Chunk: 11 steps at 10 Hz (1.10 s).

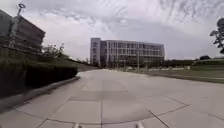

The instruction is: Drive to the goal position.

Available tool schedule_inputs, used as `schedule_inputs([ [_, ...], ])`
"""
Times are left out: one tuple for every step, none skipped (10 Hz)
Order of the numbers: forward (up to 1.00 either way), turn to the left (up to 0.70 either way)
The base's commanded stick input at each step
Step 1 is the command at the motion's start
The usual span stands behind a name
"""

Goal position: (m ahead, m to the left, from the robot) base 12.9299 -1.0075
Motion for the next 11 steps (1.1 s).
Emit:
schedule_inputs([
  [0.0, 0.0],
  [0.0, 0.0],
  [0.0, 0.0],
  [0.0, 0.0],
  [-0.02, 0.0],
  [-0.18, 0.0],
  [-0.43, 0.0],
  [-0.44, 0.0],
  [-0.45, 0.0],
  [-0.21, 0.0],
  [-0.15, 0.0],
])
